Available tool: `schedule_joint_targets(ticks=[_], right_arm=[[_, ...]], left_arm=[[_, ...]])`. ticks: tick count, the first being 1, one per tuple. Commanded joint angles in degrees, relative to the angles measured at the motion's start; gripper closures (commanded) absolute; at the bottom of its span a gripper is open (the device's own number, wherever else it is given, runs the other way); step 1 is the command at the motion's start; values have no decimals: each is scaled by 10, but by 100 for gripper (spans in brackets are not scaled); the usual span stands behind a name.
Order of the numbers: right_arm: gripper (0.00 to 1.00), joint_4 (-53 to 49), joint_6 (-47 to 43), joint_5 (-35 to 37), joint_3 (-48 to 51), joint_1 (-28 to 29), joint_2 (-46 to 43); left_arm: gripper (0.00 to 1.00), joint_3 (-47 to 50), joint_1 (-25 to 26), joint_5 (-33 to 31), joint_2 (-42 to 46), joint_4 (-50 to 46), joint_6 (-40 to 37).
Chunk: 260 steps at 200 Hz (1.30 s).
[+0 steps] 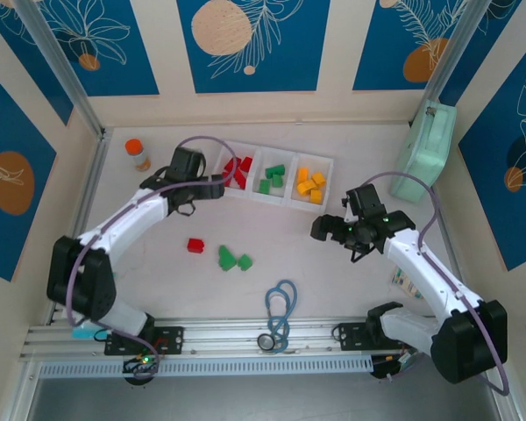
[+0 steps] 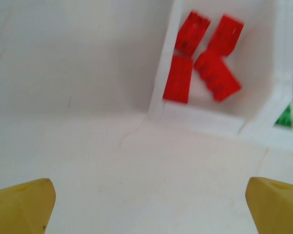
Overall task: Sort the legos into containers by color
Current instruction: Pick up the lego from the middle-left of the table.
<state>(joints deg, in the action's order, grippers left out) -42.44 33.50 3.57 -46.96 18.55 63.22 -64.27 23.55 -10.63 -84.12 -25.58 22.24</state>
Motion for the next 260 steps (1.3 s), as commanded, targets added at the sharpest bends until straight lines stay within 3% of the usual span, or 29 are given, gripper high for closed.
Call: schedule_joint_targets(ticks=[1,56,103,140,195,260], right_arm=[[1,24,14,-19,-19,19,18],[1,39,15,-13,-32,55,51],[1,37,17,-9,-31,59,46],[1,29,17,-2,-32,61,43],[1,15,17,12,-31,59,38],[1,19,17,14,-30,57,40]], left_arm=[[1,31,4,-5,62,-79,12],[1,139,4,45,138,-127,40],[1,207,4,85,119,-82,29],[2,206,4,108,72,-53,-6],[20,181,3,137,-26,-43,-24],[39,181,2,112,-27,-32,-36]])
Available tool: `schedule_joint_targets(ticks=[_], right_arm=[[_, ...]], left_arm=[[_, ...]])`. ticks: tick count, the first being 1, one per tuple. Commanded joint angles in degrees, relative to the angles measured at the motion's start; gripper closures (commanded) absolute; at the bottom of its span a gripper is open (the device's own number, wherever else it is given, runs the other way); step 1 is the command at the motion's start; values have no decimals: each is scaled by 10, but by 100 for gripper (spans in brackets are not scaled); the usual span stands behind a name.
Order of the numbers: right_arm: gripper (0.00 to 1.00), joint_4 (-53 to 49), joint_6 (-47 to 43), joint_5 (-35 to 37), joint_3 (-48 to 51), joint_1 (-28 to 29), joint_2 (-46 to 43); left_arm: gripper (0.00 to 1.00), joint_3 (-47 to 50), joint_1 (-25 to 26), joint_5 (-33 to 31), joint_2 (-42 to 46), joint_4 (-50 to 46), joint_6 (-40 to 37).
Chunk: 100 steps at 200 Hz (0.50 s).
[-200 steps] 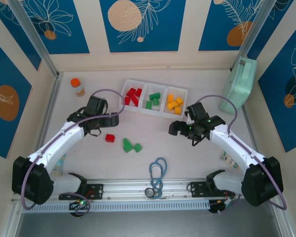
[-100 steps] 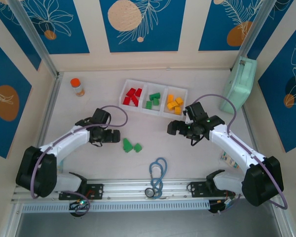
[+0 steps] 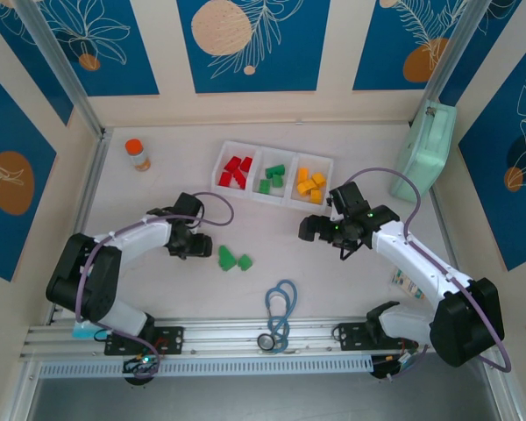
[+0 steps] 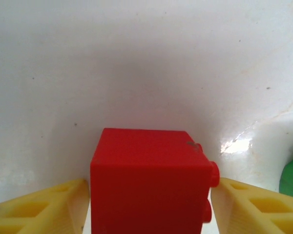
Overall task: Sort the legos into containers by color
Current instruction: Pick up the lego from the middle-left of the table.
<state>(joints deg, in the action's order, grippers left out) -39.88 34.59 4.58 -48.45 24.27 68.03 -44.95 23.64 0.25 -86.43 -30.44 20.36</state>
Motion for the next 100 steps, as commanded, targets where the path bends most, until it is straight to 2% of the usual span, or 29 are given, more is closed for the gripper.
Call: schedule_joint_targets(ticks=[1,41,71,87,100], right_arm=[[1,-7,6,4,-15,0,-7],[1,-9,6,2,-22,0,0],[1,-14,5,6,-24,0,-7],[1,-13,3,4,-24,0,-10],[1,-12,2,2,-25,0,-10]], left_arm=[[39,-13,1,3,-3,16,-18],[46,-4,-1,22,17,51,-36],[59,4,-1,12,45,61,-32],[71,6,-1,-4,66,62,-18],[73,10,-1,-13,87,67,-12]])
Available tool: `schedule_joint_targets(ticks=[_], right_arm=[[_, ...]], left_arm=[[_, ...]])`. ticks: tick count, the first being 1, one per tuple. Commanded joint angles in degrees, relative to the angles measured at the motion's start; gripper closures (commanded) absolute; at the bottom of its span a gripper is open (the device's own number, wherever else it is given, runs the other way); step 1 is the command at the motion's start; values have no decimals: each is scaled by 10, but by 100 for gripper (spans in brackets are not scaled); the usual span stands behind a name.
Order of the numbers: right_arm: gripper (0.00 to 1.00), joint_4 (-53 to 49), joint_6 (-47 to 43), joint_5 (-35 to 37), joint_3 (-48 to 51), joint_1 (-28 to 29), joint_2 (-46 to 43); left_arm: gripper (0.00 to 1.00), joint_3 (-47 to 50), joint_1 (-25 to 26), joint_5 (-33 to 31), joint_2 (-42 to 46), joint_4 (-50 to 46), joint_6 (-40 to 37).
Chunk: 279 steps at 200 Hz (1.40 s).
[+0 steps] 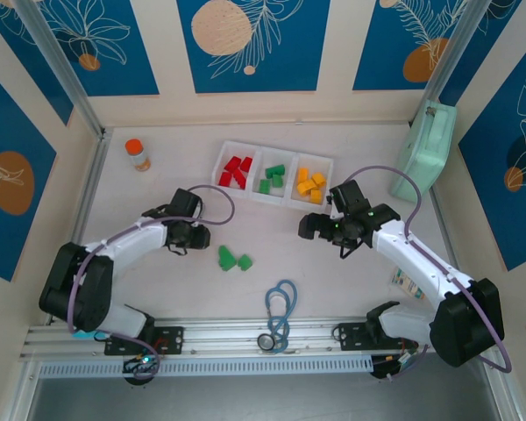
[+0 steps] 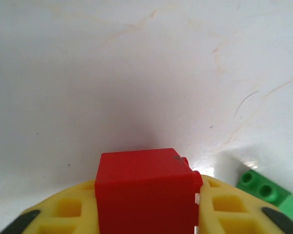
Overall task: Sort the legos into containers by color
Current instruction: Pick up the lego from the middle-left of the table, then place the lego in the container.
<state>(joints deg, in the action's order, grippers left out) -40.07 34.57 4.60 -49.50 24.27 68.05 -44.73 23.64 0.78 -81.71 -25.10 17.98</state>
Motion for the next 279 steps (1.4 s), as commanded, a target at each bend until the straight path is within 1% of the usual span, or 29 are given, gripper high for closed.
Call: schedule_joint_targets(ticks=[1,13,40,71,116,143,175,187,205,244,279], right_arm=[[1,-9,2,2,-15,0,-11],[1,-10,1,2,-19,0,-10],[1,-10,-2,1,-27,1,-6],[1,-8,-4,1,-30,1,-4],[1,-13,-9,8,-20,0,-16],[1,-26,-16,19,-9,-8,-39],[1,-25,-25,8,16,-36,-74],[1,-28,-30,2,19,-47,-81],[1,-37,-38,0,18,-61,-89],[1,-36,-44,-11,34,-79,-107],[1,-36,-43,-19,45,-87,-116]], left_arm=[[73,8,0,-19,42,14,13],[74,11,-1,-25,63,20,21],[75,3,-1,-31,101,30,30],[75,-54,-1,-39,90,31,31],[75,-186,-1,-32,-8,35,25],[75,-251,-1,-25,-66,59,23],[73,-328,-1,-55,-143,78,28],[73,-345,-1,-66,-171,89,41],[73,-370,0,-57,-208,105,53],[73,-416,2,-75,-274,128,58],[68,-470,2,-81,-330,132,64]])
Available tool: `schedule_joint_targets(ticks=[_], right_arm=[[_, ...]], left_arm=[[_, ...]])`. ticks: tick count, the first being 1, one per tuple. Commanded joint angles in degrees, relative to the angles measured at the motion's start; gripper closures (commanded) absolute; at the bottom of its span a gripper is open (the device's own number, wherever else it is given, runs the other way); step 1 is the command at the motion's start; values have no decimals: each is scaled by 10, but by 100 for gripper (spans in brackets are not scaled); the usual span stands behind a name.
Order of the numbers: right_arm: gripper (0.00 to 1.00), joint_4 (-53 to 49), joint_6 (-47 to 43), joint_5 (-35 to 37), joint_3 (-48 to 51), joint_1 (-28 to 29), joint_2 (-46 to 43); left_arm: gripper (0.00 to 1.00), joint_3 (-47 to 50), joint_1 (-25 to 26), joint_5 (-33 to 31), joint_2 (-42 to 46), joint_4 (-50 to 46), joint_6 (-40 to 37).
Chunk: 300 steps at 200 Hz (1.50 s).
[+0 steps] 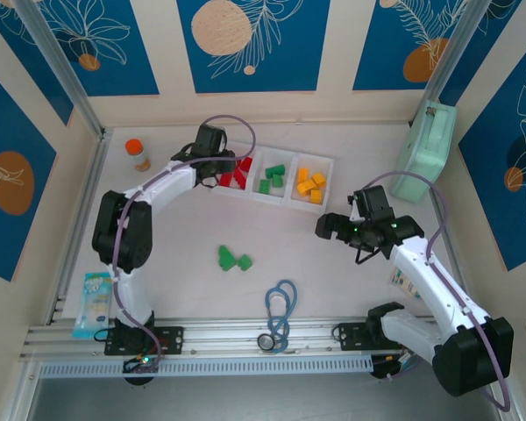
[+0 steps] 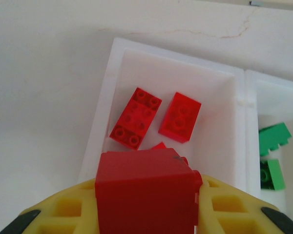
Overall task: Sort the legos into containers by color
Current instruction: Place the lego in the container, then move the lego to the center of the table.
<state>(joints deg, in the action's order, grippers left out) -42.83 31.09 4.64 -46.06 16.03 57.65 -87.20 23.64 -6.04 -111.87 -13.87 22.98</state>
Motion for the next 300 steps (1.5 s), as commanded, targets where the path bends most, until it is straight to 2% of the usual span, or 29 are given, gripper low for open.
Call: schedule_joint_targets(ticks=[1,60,72,88,104,145,184,189,192,196,221,240,300], right_arm=[[1,-8,-8,-19,11,-5,-12],[1,-29,-9,-17,9,-11,-31],[1,-31,-6,-17,12,-11,-38],[1,-26,1,-21,17,-11,-46],[1,-22,6,-26,22,-12,-48],[1,-18,7,-32,18,-11,-39],[1,0,16,-47,16,-10,-24],[1,3,17,-48,17,-10,-21],[1,5,18,-50,17,-9,-18],[1,7,19,-52,17,-9,-16],[1,22,25,-59,15,1,2],[1,36,29,-61,12,10,22],[1,68,42,-52,-25,66,103]], left_arm=[[68,-47,2,-13,-29,20,15],[60,-99,2,1,-83,42,7],[53,-111,2,-2,-93,35,-1],[37,-125,2,-1,-102,21,-9],[31,-126,2,0,-99,14,-12],[21,-75,2,15,-32,23,-18],[12,39,16,22,69,36,-20],[9,54,20,20,82,34,-21],[3,64,23,18,90,35,-23],[0,75,26,15,100,34,-25],[1,157,46,-4,165,26,-31],[1,215,51,8,208,28,-21],[1,310,86,-27,305,-90,41]])
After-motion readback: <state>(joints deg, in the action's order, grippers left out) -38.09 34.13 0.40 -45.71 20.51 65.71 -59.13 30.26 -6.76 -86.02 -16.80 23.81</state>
